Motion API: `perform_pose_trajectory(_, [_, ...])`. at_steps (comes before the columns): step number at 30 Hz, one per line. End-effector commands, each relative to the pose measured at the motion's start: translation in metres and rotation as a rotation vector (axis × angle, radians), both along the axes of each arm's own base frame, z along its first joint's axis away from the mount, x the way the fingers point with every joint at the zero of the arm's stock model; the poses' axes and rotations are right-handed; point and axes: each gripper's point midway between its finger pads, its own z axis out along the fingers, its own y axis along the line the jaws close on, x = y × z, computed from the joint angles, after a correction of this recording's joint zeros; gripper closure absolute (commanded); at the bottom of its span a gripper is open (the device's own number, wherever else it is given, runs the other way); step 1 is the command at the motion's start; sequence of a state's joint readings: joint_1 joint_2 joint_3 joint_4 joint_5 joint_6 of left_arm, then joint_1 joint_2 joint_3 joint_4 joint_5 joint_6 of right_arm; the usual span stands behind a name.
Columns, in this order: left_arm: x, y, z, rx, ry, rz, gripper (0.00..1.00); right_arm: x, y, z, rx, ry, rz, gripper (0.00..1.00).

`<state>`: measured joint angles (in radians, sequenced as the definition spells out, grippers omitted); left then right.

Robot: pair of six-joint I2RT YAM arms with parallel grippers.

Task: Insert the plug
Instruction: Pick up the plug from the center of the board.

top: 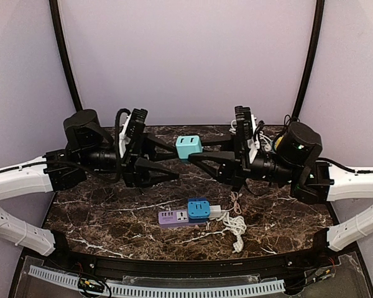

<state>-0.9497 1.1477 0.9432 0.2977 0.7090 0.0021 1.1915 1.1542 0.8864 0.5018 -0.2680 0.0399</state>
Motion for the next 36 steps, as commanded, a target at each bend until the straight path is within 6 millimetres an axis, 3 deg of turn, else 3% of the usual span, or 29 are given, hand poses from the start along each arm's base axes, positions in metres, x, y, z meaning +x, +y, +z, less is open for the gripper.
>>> perform_pose_trajectory(1, [0.003, -0.006, 0.045, -0.119, -0.027, 0.024, 0.53, -0.004, 0.001, 0.018, 0.082, -0.062, -0.005, 1.0])
perform_pose_trajectory(6, [-0.001, -0.009, 0.04, -0.102, -0.021, 0.013, 0.66, -0.004, 0.002, 0.015, 0.085, -0.061, -0.007, 1.0])
perform_pose_trajectory(8, [-0.002, -0.01, 0.037, -0.096, -0.019, 0.008, 0.75, -0.004, 0.002, 0.014, 0.082, -0.058, -0.006, 1.0])
perform_pose_trajectory(10, [-0.003, -0.01, 0.038, -0.1, -0.024, 0.004, 0.91, -0.003, 0.002, 0.014, 0.081, -0.055, -0.009, 1.0])
perform_pose_trajectory(12, [-0.005, -0.01, 0.039, -0.102, -0.03, -0.005, 0.98, -0.002, 0.003, 0.013, 0.077, -0.049, -0.016, 1.0])
perform_pose_trajectory(16, [-0.007, -0.01, 0.039, -0.105, -0.044, -0.014, 0.99, 0.003, 0.006, 0.005, 0.04, -0.029, -0.037, 1.0])
perform_pose_trajectory(20, [-0.001, -0.006, 0.025, -0.05, -0.095, 0.03, 1.0, 0.004, -0.003, -0.007, -0.061, 0.011, -0.06, 0.24])
perform_pose_trajectory(21, [0.001, -0.005, 0.019, -0.027, -0.105, 0.043, 0.99, 0.005, -0.007, -0.01, -0.102, 0.027, -0.075, 0.13])
perform_pose_trajectory(22, [0.006, -0.003, 0.009, 0.017, -0.141, 0.071, 1.0, 0.007, -0.013, -0.015, -0.153, 0.051, -0.096, 0.09])
perform_pose_trajectory(28, [0.025, 0.01, -0.047, 0.25, -0.359, 0.156, 0.99, 0.009, -0.038, -0.063, -0.501, 0.194, -0.159, 0.08])
perform_pose_trajectory(31, [0.029, 0.012, -0.058, 0.303, -0.408, 0.161, 1.0, 0.005, -0.028, -0.065, -0.604, 0.187, -0.12, 0.1])
perform_pose_trajectory(36, [0.033, 0.01, -0.06, 0.324, -0.445, 0.165, 0.99, 0.023, 0.0, -0.062, -0.695, 0.129, -0.155, 0.14])
